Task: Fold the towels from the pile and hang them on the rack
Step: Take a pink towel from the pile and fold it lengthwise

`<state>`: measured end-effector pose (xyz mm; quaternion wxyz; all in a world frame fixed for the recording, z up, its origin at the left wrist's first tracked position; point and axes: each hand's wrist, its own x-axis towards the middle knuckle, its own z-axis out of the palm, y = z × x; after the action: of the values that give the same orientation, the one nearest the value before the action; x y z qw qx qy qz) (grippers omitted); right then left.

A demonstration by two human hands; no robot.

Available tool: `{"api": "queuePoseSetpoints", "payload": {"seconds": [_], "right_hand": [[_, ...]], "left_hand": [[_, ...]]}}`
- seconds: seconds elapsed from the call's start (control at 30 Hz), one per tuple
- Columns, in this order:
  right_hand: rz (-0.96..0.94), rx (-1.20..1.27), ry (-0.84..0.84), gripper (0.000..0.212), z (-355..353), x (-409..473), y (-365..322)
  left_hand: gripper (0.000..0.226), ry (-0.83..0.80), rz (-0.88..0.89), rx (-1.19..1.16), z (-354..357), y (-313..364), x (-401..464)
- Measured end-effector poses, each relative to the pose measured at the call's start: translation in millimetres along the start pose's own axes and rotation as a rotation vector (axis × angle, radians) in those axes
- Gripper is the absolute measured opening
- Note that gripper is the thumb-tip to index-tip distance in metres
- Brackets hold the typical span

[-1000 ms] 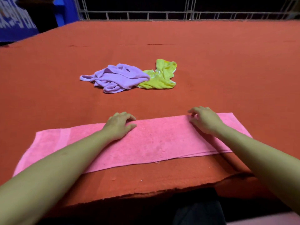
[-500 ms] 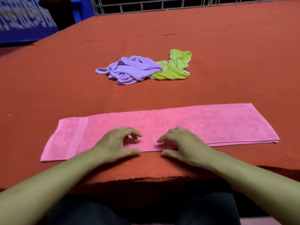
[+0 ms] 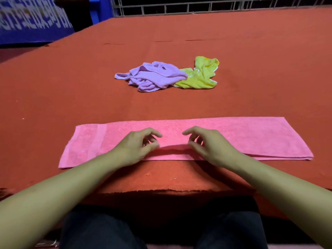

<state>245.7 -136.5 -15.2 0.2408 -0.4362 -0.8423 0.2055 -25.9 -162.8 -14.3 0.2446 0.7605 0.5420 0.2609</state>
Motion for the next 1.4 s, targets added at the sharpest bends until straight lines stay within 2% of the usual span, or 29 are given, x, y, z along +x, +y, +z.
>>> {"api": "queuePoseSetpoints", "payload": {"seconds": [0.07, 0.17, 0.3, 0.43, 0.6, 0.73, 0.87, 1.03, 1.2, 1.33, 1.4], "right_hand": [[0.003, -0.005, -0.068, 0.024, 2.6, -6.3, 0.6], [0.020, 0.000, -0.096, 0.020, 7.0, -13.7, 4.6], [0.056, 0.001, -0.031, 0.020, 8.4, -6.6, 13.2], [0.062, -0.075, 0.040, 0.023, 5.6, 19.1, 28.2], [0.066, -0.181, 0.120, 0.025, -6.6, 72.5, 67.1], [0.144, -0.355, 0.018, 0.035, -8.8, 96.1, 87.4], [0.130, -0.278, -0.029, 0.038, -6.5, 101.0, 94.9], [0.154, -0.184, 0.047, 0.029, -9.8, 111.6, 103.2], [0.126, -0.283, 0.037, 0.026, -14.8, 108.0, 104.3], [0.228, -0.271, 0.120, 0.027, -43.6, 86.8, 132.7], [0.291, -0.304, 0.149, 0.028, -61.2, 71.3, 152.9]], "left_hand": [[0.021, -0.064, -0.021, 0.042, 2.2, -5.1, -4.7], [0.019, -0.047, -0.050, 0.068, 3.0, -15.0, -10.1], [0.017, 0.031, -0.076, 0.099, 0.7, -21.2, -4.3], [0.018, 0.132, -0.055, 0.244, -10.1, -37.3, 30.5], [0.022, 0.124, -0.132, 0.297, -38.2, -79.2, 78.9], [0.025, 0.046, -0.158, 0.261, -47.1, -100.5, 87.0], [0.019, 0.054, -0.145, 0.192, -47.0, -109.6, 91.3], [0.011, 0.074, -0.185, 0.188, -51.5, -111.2, 99.9], [0.015, 0.047, -0.144, 0.482, -48.1, -108.2, 104.2], [0.016, 0.144, -0.073, 0.420, -22.1, -64.7, 124.3], [0.017, 0.111, -0.014, 0.350, 7.2, -28.0, 143.2]]}}
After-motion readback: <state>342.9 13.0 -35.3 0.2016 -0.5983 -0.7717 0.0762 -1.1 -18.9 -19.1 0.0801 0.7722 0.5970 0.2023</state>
